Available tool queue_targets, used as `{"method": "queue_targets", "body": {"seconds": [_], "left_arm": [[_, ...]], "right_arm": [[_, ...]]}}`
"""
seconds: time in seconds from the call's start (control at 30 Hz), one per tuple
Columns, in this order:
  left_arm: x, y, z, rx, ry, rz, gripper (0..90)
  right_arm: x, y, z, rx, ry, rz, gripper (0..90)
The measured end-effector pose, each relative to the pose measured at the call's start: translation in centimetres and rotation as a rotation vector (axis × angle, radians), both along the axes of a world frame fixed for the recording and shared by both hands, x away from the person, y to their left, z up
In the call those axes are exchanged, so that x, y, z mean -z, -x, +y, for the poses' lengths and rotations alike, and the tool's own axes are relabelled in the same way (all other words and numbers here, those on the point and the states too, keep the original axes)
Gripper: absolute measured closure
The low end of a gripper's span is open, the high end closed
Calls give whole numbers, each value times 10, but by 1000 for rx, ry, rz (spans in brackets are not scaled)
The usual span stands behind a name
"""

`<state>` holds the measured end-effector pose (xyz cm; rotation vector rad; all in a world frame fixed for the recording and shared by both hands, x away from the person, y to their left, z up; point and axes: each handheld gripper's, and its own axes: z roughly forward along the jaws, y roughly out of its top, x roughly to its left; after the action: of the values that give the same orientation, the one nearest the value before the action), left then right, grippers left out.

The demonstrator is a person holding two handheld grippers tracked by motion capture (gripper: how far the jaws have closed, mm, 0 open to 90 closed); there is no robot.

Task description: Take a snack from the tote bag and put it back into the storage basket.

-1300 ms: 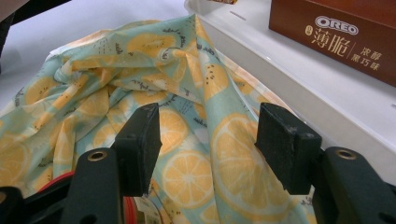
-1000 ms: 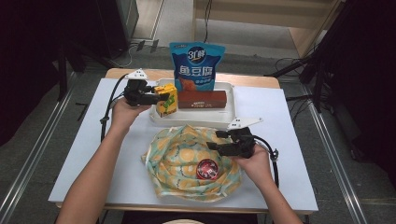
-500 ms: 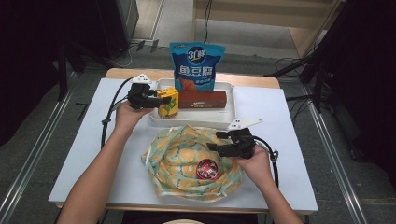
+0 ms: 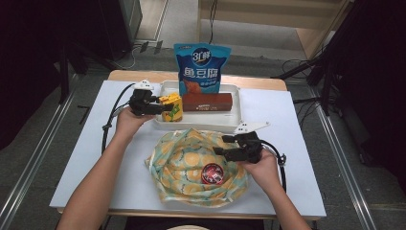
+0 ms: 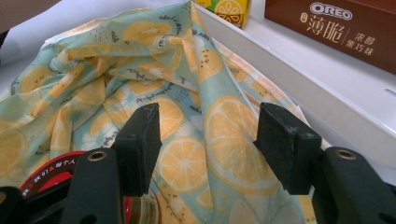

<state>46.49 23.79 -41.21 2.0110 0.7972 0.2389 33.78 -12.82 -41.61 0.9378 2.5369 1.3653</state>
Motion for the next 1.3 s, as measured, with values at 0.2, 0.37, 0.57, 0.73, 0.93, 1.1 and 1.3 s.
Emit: {"method": "queue_targets", "body": {"seconds": [0.2,0.37,0.57,0.73,0.93,1.1,1.3], "left_arm": [[0,5,1,9,-19,3,502],[0,6,-1,21,-32,25,478],[-2,7,-1,12,-27,30,351],[-3,9,-1,17,-46,38,341],[-7,11,2,16,-45,52,341],[-10,17,10,11,-41,72,342],[-13,26,17,6,-28,75,343]], "right_arm": [[0,0,0,-6,7,-1,410],[0,0,0,-11,11,-7,410],[0,0,0,-14,8,-6,410],[-1,0,0,-15,11,-6,410],[-1,1,0,-14,10,-8,410],[-2,1,-1,-19,13,-15,410],[-3,1,-2,-17,9,-17,410]]}}
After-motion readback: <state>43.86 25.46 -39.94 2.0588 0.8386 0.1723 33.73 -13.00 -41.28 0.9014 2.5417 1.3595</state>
